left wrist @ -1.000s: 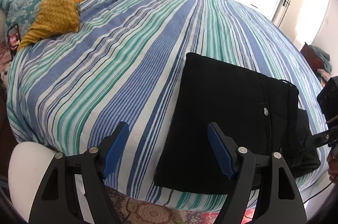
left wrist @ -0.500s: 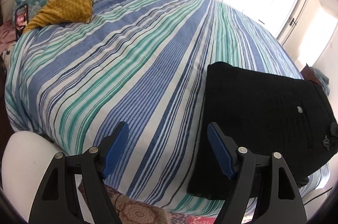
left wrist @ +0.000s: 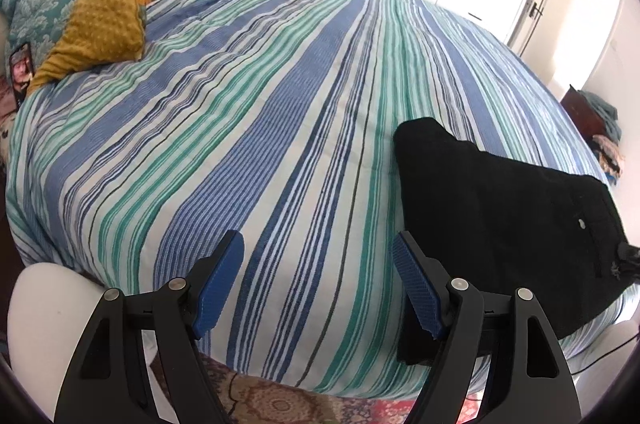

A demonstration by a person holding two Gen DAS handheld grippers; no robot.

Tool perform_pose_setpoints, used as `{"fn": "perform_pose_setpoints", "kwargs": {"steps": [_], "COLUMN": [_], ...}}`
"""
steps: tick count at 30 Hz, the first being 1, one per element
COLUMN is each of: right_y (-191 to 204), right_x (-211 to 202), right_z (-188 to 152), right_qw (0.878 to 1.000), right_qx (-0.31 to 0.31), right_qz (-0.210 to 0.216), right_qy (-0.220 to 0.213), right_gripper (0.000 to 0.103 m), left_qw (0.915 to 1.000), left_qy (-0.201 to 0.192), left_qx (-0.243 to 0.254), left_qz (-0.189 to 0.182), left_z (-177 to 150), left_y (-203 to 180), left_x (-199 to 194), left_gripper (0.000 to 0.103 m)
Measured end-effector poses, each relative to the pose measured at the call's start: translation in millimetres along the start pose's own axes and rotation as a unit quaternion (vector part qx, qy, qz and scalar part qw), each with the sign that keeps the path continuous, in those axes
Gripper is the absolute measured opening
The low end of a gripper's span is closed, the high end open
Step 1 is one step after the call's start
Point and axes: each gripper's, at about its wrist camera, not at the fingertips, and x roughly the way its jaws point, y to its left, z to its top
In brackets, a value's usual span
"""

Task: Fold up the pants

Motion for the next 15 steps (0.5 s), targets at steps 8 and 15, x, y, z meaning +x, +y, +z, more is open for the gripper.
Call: {"fn": "perform_pose_setpoints", "kwargs": {"steps": [8,15], "right_y": [-47,3], "right_x": [18,-44], "right_z": [-24,11], "right_qw": [0.998,0.979], "right_qx": [0.007,-0.082], "right_qz": [-0.066,-0.172], "right_qy": [-0.003,-0.073], "right_gripper": [0.032,0.049], "left_qw": [0.9973,0.9964], "left_qy": [-0.008,-0.032], "left_qx": [0.071,0.076], "left_qz": [0.017,0.021], "left_z": [-8,-7], "left_y": [-30,-33], "left_x": [-4,-11], "left_gripper": [0.079,0.079]}}
